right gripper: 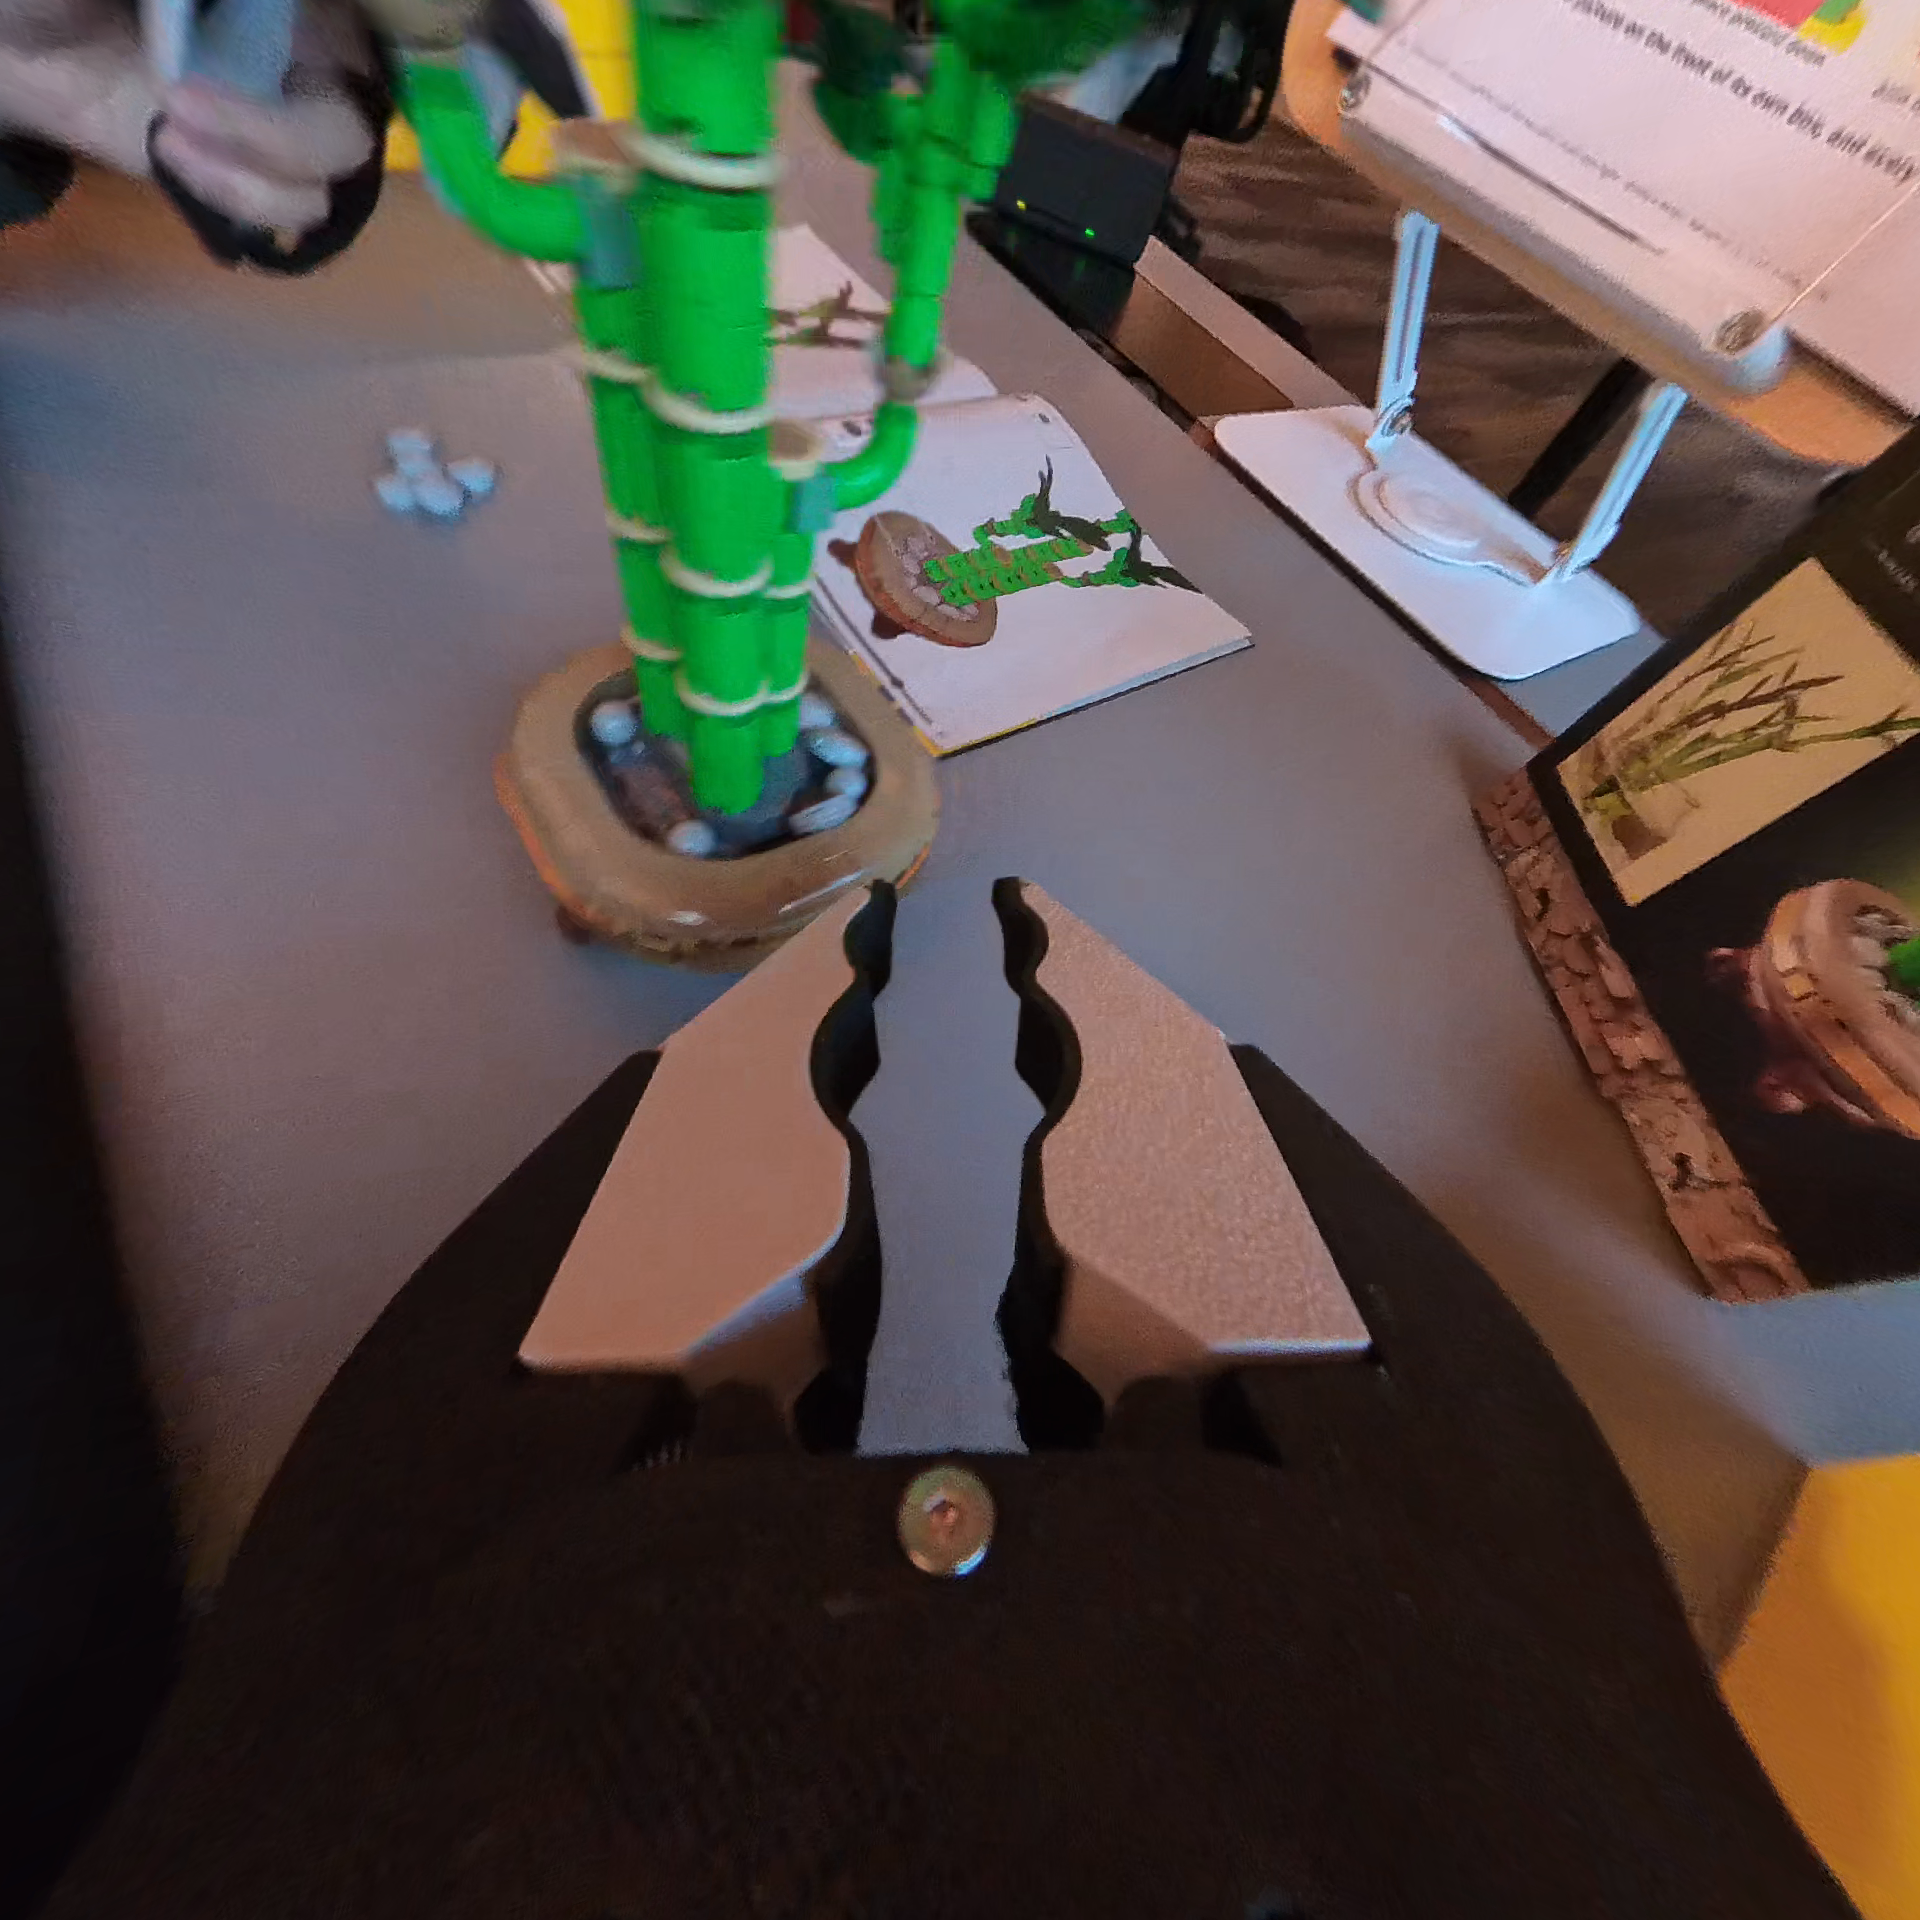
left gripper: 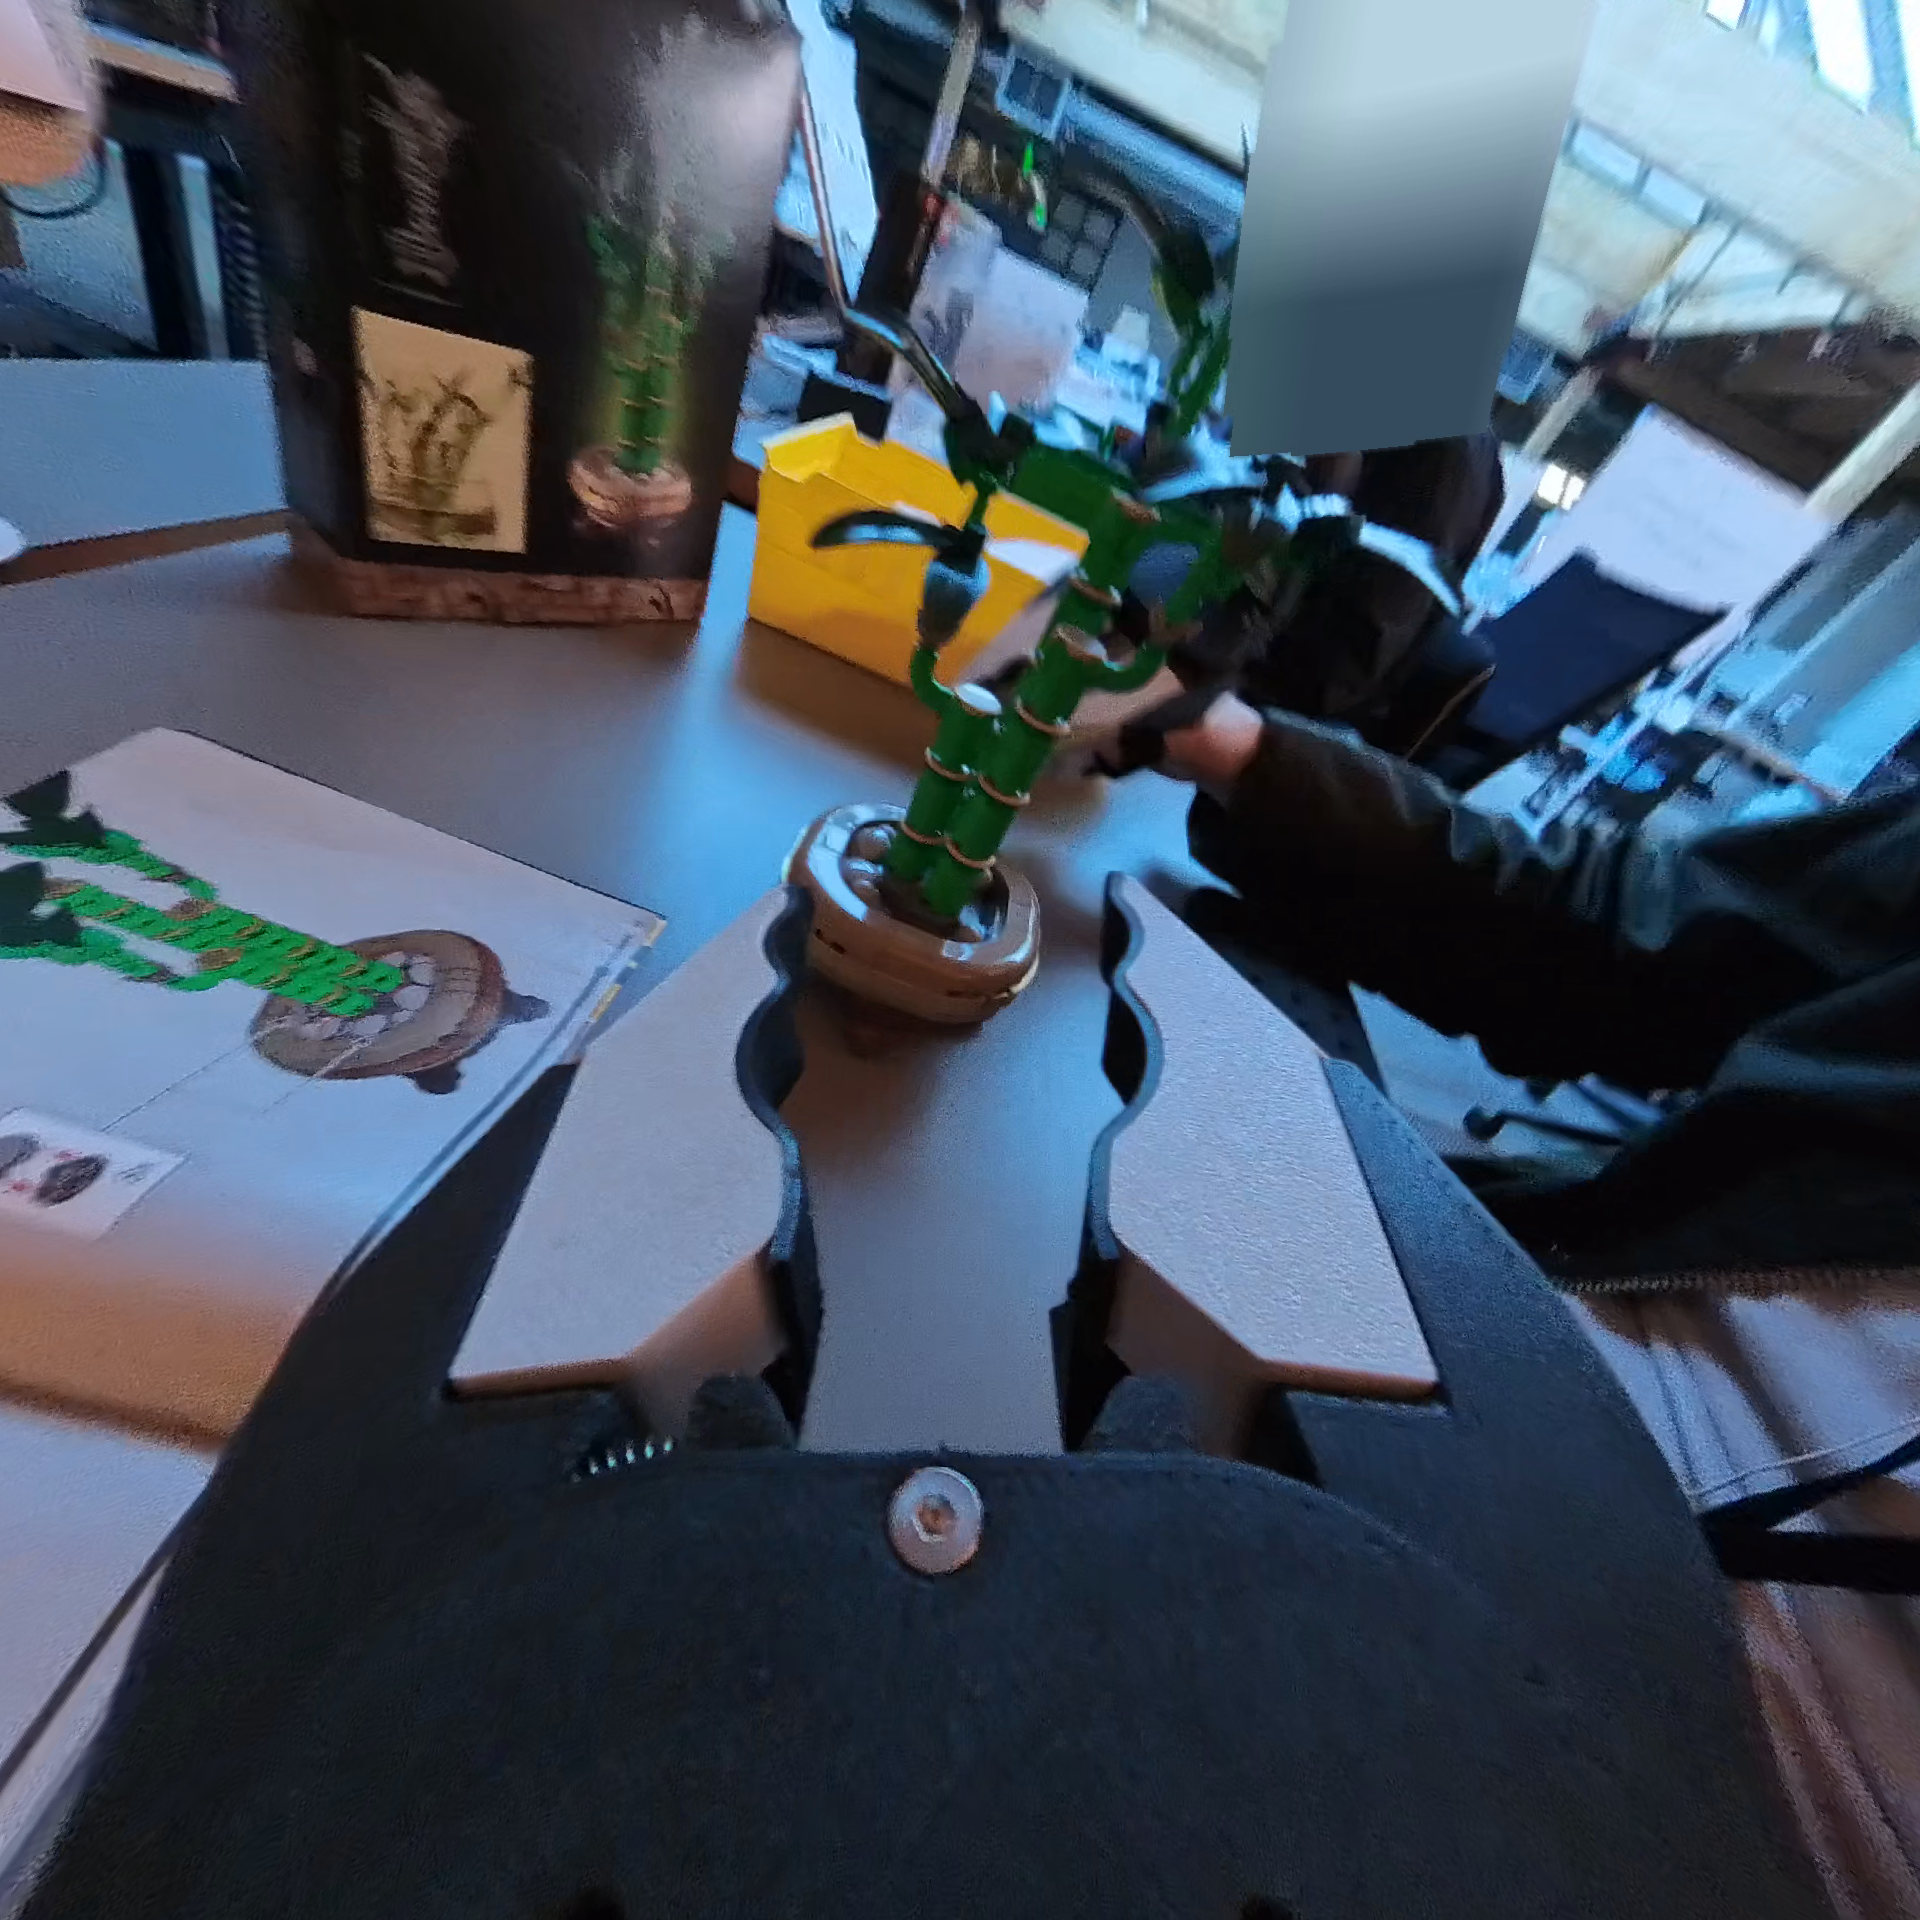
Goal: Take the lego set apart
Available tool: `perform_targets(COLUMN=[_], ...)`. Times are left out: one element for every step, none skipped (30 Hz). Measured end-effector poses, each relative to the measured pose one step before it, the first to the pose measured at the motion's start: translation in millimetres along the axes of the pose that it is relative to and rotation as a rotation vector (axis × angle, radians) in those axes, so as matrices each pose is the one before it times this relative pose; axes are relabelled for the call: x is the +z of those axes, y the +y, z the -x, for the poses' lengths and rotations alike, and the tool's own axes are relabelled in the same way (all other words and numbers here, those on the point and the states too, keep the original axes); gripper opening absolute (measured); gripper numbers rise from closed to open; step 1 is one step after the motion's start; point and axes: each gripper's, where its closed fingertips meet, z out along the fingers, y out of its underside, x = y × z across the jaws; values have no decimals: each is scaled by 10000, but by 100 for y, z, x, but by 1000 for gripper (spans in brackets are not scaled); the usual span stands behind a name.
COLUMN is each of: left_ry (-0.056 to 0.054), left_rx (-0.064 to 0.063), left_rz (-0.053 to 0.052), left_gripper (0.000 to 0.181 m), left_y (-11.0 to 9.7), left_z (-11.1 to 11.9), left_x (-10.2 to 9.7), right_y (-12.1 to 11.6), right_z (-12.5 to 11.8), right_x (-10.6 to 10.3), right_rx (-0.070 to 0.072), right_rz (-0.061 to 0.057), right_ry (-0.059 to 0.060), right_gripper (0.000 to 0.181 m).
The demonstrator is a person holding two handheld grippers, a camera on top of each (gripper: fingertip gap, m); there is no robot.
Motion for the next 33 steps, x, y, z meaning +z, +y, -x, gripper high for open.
perform_targets(left_ry=[-191,-442,-728,-756,-369,-263,-249,-103,75,104,1,-46,-96,-176,-202,-197,-130,-173,-153,51,72,82,113,109,-74,-105,-49,-64,-31,39,0,-15,-59], left_rx=[315,363,311,267,361,369,319,281,148,57,98,177,185,177,155,111,96,36,-21,-24,-54,-32,8,47,57,48,30,13,-9,-46,-119,-147,-129], left_rz=[366,294,158,59,24,34,119,211,269,294,311,313,288,250,201,162,142,125,94,36,-2,18,35,36,28,42,57,30,-4,-13,0,-1,-4], left_gripper=[65,82,106,121,122,123,124,125,126,127,127,127,127,126,125,123,121,118,114,114,114,114,112,110,114,116,116,115,112,107,102,98,91], left_y=[605,490,274,90,14,21,141,309,429,517,587,606,549,475,384,304,271,239,205,125,56,74,84,103,135,184,215,214,216,222,209,157,97], left_z=[-350,-60,298,291,-283,-330,-241,-392,-597,-617,-422,-312,-177,44,173,251,223,332,340,55,30,17,-10,26,325,382,311,351,305,215,304,326,362], left_x=[915,1051,1126,1073,938,849,811,806,786,746,675,608,549,462,396,310,231,186,147,72,10,-30,-80,-168,-224,-294,-328,-337,-310,-268,-220,-145,-89], right_y=[-127,-350,-483,-449,-423,93,446,334,110,11,30,1,-217,-349,-358,-167,15,141,302,414,395,79,-28,153,194,158,206,259,308,370,368,316,176], right_z=[-597,11,638,895,1066,421,-515,-744,-292,86,108,-291,-673,-619,-391,-318,-137,113,116,-26,171,145,64,-15,48,129,217,227,290,381,436,412,620], right_x=[869,881,779,656,458,276,114,31,55,9,-23,-60,-48,47,224,337,397,400,345,202,82,-75,-194,-234,-256,-299,-357,-401,-441,-431,-417,-376,-307], right_rx=[464,493,597,658,593,482,266,99,106,192,206,170,62,41,103,173,149,109,102,95,50,71,85,101,58,65,45,5,-41,-92,-105,-145,-153], right_rz=[-117,-211,-249,-178,-152,137,384,248,47,-18,-28,-33,-176,-285,-280,-131,2,66,162,239,177,-61,-147,-46,-56,-92,-84,-63,-40,-11,-7,-9,-46], right_ry=[-336,-640,-1036,-1210,-1253,-807,-180,12,-224,-433,-412,-110,169,150,4,-22,-79,-170,-133,3,-81,-38,27,81,51,56,61,121,161,167,187,230,143], right_gripper=[21,26,29,45,63,66,59,51,48,44,39,37,34,31,29,28,28,28,26,22,19,20,20,19,18,18,18,18,18,18,18,17,17])
